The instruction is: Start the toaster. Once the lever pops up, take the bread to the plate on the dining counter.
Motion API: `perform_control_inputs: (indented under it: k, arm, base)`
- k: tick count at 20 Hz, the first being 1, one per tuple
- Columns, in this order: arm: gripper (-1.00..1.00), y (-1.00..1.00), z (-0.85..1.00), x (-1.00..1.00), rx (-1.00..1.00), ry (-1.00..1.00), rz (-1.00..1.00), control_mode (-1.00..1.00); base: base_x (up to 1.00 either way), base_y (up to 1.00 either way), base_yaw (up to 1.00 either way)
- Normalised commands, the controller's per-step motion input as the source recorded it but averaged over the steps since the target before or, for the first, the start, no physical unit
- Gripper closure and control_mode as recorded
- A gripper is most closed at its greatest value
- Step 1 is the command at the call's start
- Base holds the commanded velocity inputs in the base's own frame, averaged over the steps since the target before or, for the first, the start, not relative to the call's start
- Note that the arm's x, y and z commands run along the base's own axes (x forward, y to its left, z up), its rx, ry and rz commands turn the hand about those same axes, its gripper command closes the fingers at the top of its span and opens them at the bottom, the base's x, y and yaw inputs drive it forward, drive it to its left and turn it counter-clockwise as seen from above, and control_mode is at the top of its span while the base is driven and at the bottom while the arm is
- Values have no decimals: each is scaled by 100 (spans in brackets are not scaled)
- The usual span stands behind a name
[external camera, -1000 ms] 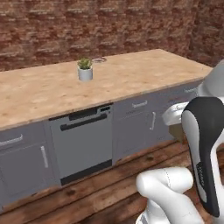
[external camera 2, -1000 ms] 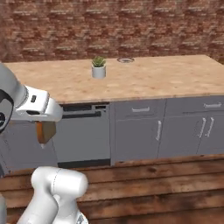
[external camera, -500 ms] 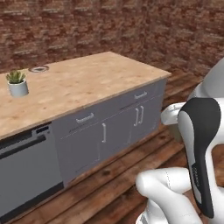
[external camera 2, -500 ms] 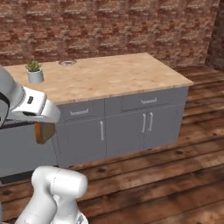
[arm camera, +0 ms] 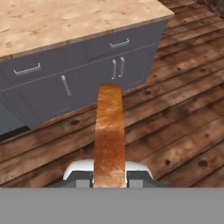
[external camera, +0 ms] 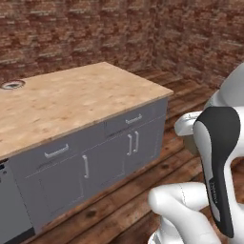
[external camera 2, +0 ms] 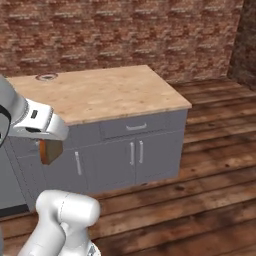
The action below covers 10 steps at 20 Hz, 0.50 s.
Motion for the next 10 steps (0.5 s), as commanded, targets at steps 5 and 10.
perform_control_inputs:
  k: [5,10]
  arm:
    - [100,0,0,0,0,0,0,100]
    - [100,0,0,0,0,0,0,100]
  base:
    - [100,-100,11]
    - [100,-100,12]
